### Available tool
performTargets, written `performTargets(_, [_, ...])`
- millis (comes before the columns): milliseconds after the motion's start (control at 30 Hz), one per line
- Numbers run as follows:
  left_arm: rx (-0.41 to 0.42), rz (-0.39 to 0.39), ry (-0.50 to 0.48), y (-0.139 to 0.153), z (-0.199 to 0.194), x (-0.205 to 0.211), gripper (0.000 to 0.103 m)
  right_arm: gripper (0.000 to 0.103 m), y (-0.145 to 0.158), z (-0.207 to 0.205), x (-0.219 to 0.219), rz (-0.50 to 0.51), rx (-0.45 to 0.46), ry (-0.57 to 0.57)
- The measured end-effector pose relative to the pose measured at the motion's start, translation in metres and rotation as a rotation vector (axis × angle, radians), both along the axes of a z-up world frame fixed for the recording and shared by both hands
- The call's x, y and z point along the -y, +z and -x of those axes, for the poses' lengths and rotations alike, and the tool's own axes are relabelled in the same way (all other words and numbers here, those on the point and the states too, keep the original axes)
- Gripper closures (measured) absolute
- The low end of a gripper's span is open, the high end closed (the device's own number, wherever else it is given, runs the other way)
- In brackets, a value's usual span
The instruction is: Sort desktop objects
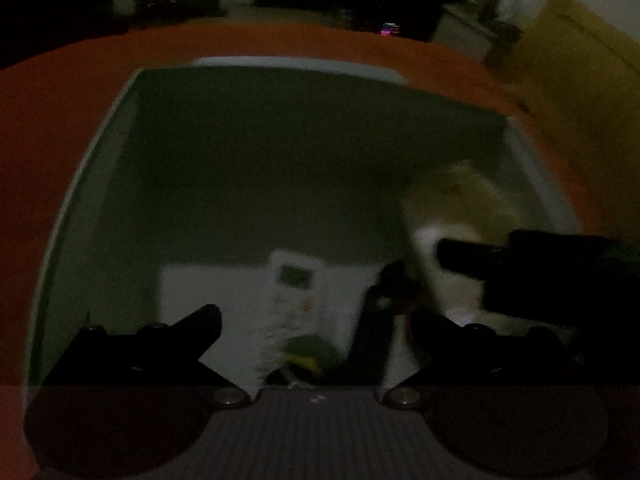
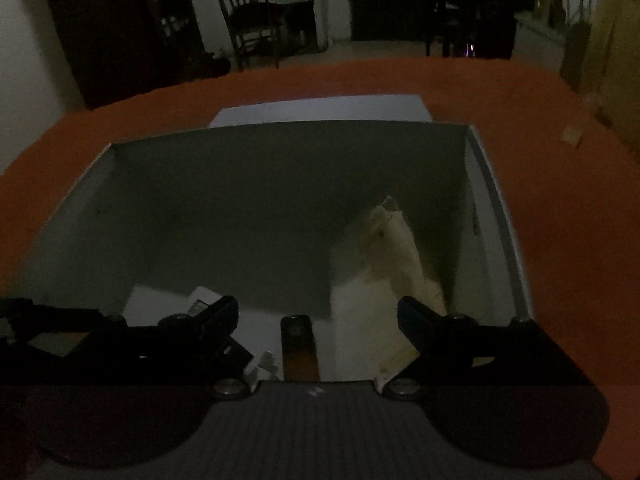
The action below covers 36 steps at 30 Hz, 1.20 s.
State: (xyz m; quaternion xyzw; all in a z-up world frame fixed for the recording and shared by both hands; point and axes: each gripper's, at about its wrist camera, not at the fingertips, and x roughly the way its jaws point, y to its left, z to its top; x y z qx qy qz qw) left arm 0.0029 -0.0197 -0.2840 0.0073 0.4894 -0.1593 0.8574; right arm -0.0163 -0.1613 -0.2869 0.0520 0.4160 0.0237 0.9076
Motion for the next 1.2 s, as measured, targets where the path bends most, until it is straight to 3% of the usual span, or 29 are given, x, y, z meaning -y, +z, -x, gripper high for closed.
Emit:
performTargets(67, [-0.018,-0.018,0.039,-0.01,0.001,-0.009,0.001,0.011,0.002,0.004,0.0,0.014,0.015,0.0])
performTargets(133, [0.019,0.021,0.07,-0.011,0.006,-0.017,0.001,0.011,0.005,0.01,0.003,0.016,0.023,0.001])
performTargets(267, [0.025,0.057,0.069,-0.004,0.007,-0.02,0.001,0.011,0.002,0.015,0.003,0.019,0.055,-0.01])
performTargets(367, [0.039,0.09,0.065,0.006,0.01,-0.026,0.001,0.003,0.004,0.025,0.006,0.044,0.084,-0.044])
performTargets(533, [0.1,0.117,0.045,0.022,0.018,-0.034,0.001,0.0,0.009,0.033,0.021,-0.028,0.102,-0.069])
performTargets(600, [0.106,0.102,0.038,0.022,0.023,-0.033,0.001,0.0,0.01,0.038,0.024,-0.017,0.127,-0.064])
performTargets(700, [0.103,0.077,0.023,0.022,0.028,-0.032,0.001,0.0,0.005,0.044,0.013,0.095,0.123,-0.003])
performTargets(833, [0.103,0.094,0.027,0.025,0.03,-0.033,0.001,0.0,0.006,0.051,0.02,0.042,0.163,0.011])
performTargets(1067, [0.083,0.067,0.006,0.023,0.028,-0.028,0.001,0.0,0.009,0.055,0.021,0.044,0.176,-0.008])
performTargets(1200, [0.12,0.122,0.012,0.032,0.031,-0.033,0.001,0.0,0.009,0.061,0.023,0.041,0.187,-0.02])
